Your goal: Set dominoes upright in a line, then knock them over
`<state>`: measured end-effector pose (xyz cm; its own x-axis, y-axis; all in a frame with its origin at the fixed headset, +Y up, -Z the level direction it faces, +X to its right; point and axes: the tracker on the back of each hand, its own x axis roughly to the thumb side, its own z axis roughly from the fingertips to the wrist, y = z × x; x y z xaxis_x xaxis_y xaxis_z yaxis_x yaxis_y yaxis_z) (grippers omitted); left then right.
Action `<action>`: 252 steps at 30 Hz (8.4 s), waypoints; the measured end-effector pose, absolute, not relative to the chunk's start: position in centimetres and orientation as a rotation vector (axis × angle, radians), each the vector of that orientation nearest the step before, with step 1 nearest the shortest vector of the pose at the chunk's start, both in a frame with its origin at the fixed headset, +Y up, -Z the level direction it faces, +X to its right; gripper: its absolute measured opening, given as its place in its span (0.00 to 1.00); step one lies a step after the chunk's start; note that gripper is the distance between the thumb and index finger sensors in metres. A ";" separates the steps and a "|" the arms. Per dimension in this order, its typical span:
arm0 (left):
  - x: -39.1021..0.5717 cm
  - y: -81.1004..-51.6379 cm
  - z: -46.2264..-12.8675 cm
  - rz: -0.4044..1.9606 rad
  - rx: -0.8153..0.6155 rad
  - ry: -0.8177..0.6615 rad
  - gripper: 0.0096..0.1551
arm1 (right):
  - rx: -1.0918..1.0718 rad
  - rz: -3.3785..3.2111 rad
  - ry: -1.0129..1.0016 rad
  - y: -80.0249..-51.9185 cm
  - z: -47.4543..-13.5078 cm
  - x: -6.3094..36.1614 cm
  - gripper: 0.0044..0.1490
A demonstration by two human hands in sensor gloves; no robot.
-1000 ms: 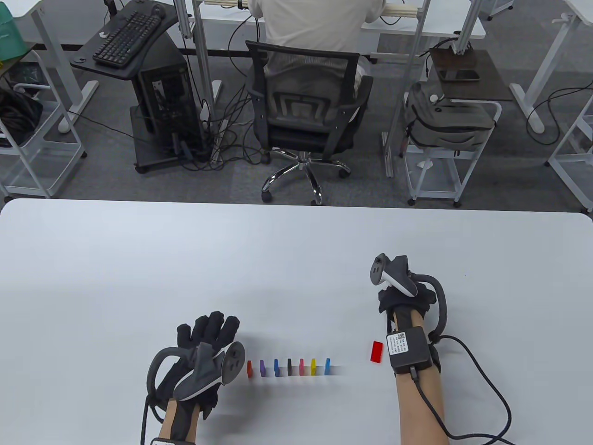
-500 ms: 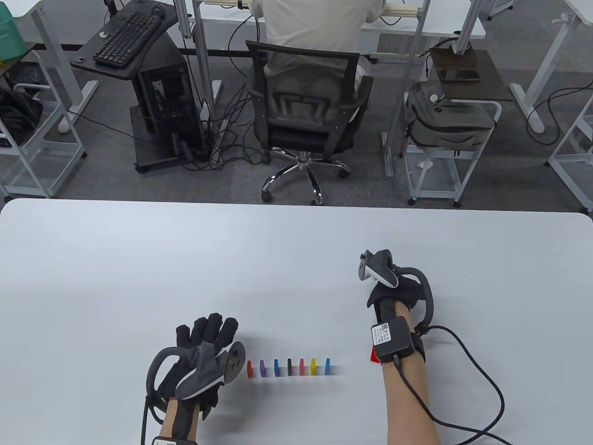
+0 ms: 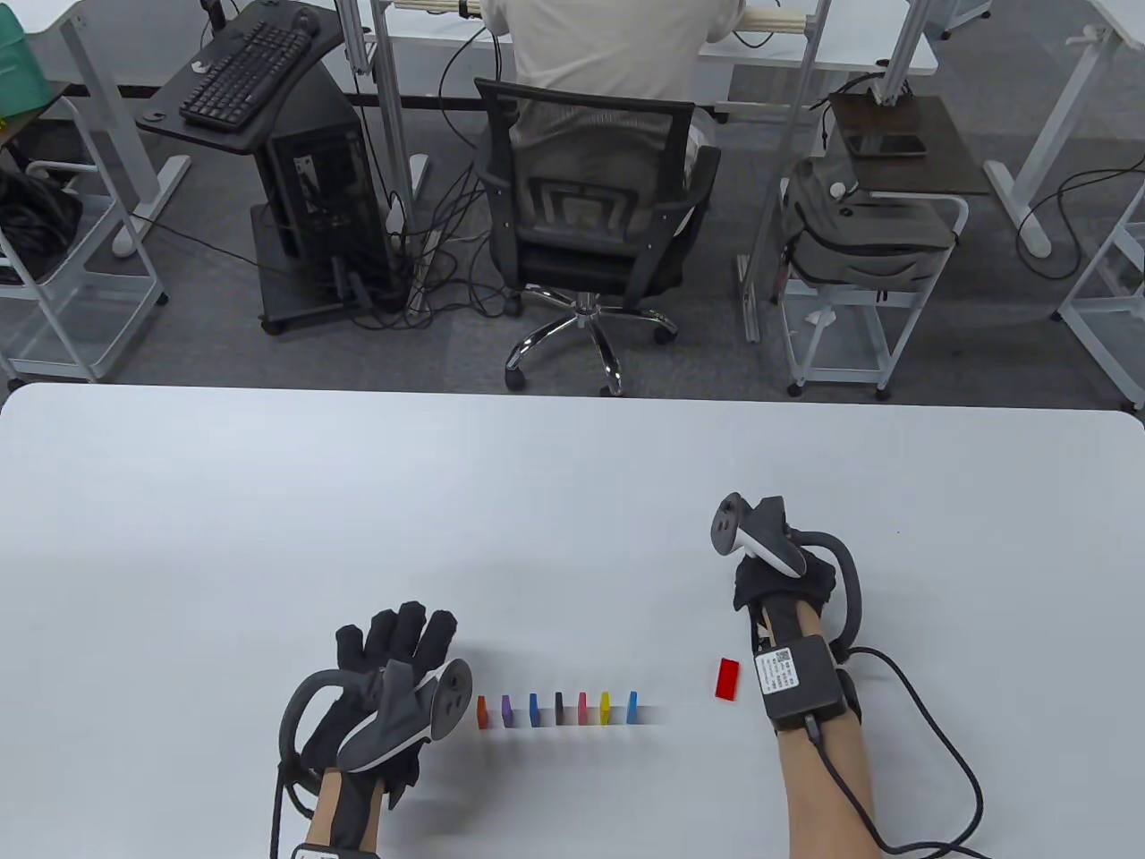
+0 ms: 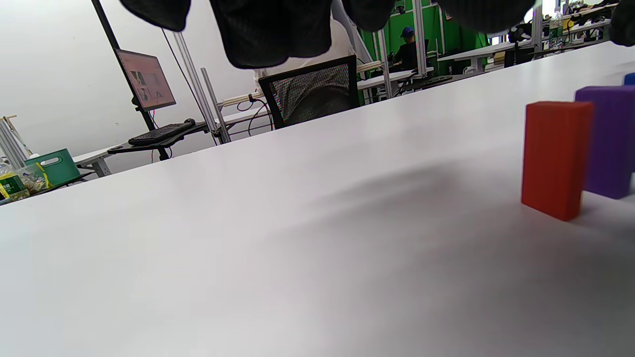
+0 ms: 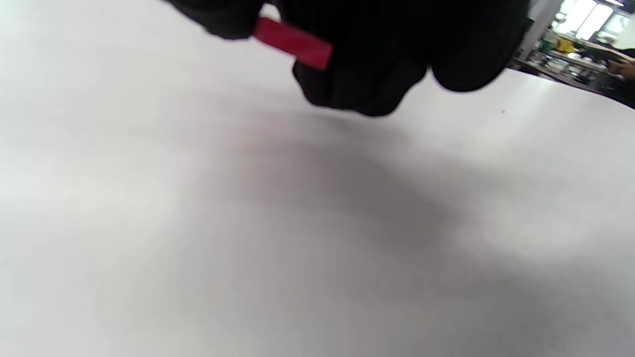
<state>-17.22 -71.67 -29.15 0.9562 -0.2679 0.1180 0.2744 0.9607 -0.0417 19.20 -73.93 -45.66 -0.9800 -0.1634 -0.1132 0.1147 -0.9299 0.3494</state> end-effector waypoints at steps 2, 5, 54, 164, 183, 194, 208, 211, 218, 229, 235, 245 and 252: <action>-17.1 -71.7 -29.1 -0.276 -0.062 -0.115 0.45 | 0.102 -2.981 -0.527 -73.0 -43.9 19.1 0.31; -17.0 -71.7 -29.1 -0.287 -0.057 -0.120 0.45 | -0.027 -2.993 -0.431 -71.9 -41.4 18.6 0.26; -16.2 -72.1 -28.9 -0.271 -0.052 -0.157 0.45 | -0.775 -2.903 -0.114 -73.8 -29.8 10.3 0.45; -16.0 -72.1 -29.0 -0.283 -0.050 -0.155 0.45 | -0.102 -3.070 -0.446 -71.0 -32.6 17.4 0.26; -15.9 -72.3 -29.0 -0.303 -0.048 -0.154 0.45 | -0.642 -3.001 -0.167 -72.0 -30.3 14.7 0.38; -15.9 -72.3 -28.9 -0.310 -0.051 -0.157 0.45 | -0.683 -2.921 -0.176 -74.0 -30.1 13.1 0.45; -15.8 -72.3 -28.9 -0.315 -0.053 -0.154 0.45 | -0.685 -2.908 -0.144 -74.5 -30.1 12.6 0.44; -15.8 -72.3 -29.0 -0.314 -0.053 -0.154 0.45 | -0.684 -2.905 -0.141 -74.5 -30.1 12.6 0.44; -15.8 -72.3 -29.0 -0.315 -0.056 -0.154 0.45 | -0.685 -2.898 -0.143 -74.7 -30.0 12.6 0.45; -15.8 -72.3 -29.0 -0.322 -0.060 -0.155 0.45 | -0.682 -2.880 -0.150 -74.7 -30.0 12.5 0.45; -15.8 -72.3 -28.9 -0.323 -0.062 -0.155 0.45 | -0.679 -2.873 -0.175 -74.7 -30.0 12.4 0.46; -15.8 -72.1 -28.9 -0.318 -0.043 -0.155 0.45 | -0.602 -2.901 -0.374 -72.8 -30.1 13.7 0.52; -15.8 -72.1 -28.9 -0.322 -0.032 -0.153 0.45 | -0.484 -2.864 -0.394 -71.4 -29.8 15.0 0.42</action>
